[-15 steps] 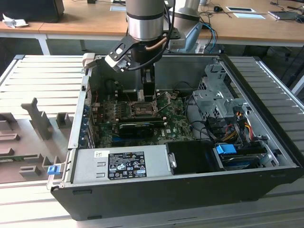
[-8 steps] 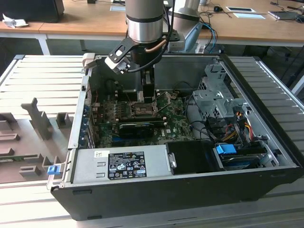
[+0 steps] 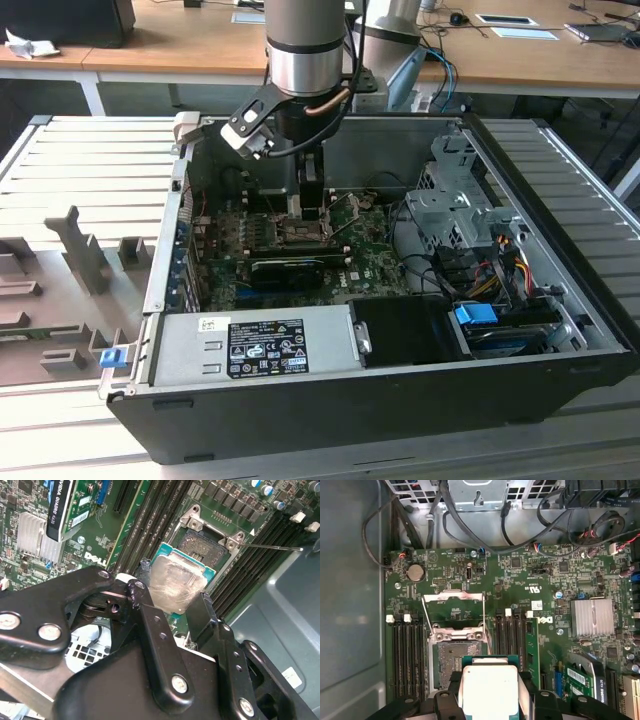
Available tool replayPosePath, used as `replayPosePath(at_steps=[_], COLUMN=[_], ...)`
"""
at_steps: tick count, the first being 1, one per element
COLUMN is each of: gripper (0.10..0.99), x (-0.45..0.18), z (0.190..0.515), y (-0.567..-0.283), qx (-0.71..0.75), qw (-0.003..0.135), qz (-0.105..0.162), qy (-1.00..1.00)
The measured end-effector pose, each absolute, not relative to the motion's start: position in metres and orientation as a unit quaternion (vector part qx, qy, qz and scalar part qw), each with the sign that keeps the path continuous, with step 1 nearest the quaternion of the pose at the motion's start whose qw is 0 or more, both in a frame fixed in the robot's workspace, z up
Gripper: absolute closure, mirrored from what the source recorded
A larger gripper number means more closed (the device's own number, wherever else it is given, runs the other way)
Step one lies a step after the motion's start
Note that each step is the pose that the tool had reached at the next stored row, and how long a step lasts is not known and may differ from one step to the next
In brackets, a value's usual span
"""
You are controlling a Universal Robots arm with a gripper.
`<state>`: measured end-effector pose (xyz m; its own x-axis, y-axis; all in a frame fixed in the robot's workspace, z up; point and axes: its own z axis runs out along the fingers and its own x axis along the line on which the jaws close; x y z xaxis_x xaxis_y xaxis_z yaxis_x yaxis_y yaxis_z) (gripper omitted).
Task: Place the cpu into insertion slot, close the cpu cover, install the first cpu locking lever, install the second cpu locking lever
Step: 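Place the cpu into insertion slot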
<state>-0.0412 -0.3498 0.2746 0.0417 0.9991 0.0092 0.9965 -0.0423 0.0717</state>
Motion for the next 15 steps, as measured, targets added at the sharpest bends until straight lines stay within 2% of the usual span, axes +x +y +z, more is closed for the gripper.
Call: replayPosePath(at_steps=[15], gripper=[0.557], x=[-0.0494], z=[0.2694], y=[-0.3498], qx=[0.721], qw=[0.023], qz=[0.028], qy=[0.692])
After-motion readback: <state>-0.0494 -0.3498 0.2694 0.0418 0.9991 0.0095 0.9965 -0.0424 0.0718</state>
